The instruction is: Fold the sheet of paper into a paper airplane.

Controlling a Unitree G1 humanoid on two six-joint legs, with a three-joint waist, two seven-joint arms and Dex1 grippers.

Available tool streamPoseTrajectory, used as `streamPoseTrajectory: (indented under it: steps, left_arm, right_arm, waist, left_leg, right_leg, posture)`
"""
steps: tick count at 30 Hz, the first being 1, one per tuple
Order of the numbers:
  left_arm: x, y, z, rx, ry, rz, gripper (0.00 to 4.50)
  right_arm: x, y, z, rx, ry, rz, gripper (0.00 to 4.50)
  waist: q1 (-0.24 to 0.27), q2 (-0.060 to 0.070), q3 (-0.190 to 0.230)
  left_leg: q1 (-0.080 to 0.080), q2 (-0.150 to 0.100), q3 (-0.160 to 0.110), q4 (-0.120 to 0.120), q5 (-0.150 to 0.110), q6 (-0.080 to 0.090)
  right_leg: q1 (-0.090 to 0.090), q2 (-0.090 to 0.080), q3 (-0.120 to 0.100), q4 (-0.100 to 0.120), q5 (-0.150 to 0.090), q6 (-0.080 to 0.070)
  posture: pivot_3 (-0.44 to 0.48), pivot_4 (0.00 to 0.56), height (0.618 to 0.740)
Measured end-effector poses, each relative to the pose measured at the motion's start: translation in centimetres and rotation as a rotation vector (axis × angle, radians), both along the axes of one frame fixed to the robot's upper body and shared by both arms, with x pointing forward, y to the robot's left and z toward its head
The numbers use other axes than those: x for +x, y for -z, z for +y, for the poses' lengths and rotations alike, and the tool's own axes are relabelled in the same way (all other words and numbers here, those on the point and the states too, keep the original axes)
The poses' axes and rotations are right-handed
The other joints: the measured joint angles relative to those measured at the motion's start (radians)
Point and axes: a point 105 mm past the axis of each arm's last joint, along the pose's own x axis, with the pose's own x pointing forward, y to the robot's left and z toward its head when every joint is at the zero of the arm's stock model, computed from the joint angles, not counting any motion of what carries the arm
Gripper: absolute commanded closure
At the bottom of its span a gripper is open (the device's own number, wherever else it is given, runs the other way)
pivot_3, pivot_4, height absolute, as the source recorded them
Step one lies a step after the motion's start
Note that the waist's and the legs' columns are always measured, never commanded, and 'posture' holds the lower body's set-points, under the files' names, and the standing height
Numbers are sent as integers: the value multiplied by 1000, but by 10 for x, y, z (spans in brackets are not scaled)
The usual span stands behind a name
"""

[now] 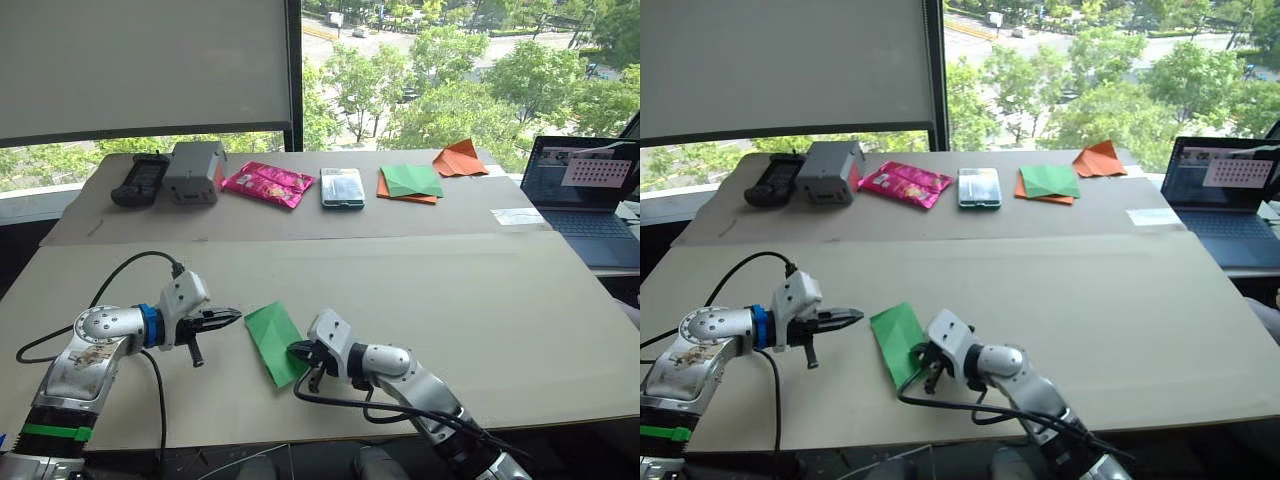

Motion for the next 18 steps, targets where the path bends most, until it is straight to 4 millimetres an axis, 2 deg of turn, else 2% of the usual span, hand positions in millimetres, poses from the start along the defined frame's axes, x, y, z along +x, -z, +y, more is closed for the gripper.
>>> streamPoseTrajectory:
  steps: [2, 4, 9, 15, 18]
  left_arm:
    - [-2, -5, -17, -120, 18, 34, 4500]
    - [-5, -2, -28, -154, 39, 58, 4500]
    - [-14, 31, -40, -130, 39, 137, 4500]
    - [-18, 54, -33, -27, 30, 140, 4500]
    - [-18, 56, -34, 18, 58, 96, 4500]
  right_arm:
    - [1, 0, 0, -7, 1, 7, 4460]
    - [1, 0, 1, -6, 1, 8, 4460]
    - [1, -1, 0, -6, 6, 6, 4460]
    - [2, -2, -4, -13, 19, 13, 4460]
    - [5, -4, -8, -4, 43, 29, 4460]
  waist:
    - [-1, 0, -1]
    - [-4, -1, -2]
    - [-3, 3, -4]
    - [-1, 3, -4]
    - [2, 3, -4]
  left_leg:
    - [0, 0, 0, 1, 0, 0]
    - [0, 0, 0, 1, 0, 0]
    - [0, 0, 0, 0, 0, 0]
    - [0, -1, 0, 1, 0, 0]
    - [0, -1, 0, 1, 0, 0]
  right_leg:
    - [1, 0, 0, 0, 0, 0]
    - [1, 0, 0, 0, 0, 1]
    - [0, 0, 0, 0, 0, 1]
    - [0, 0, 0, -2, 0, 1]
    - [0, -1, 0, -2, 0, 1]
  posture:
    - [0, 150, 740]
    - [0, 150, 740]
    - [0, 150, 740]
    - [0, 150, 740]
    - [0, 150, 740]
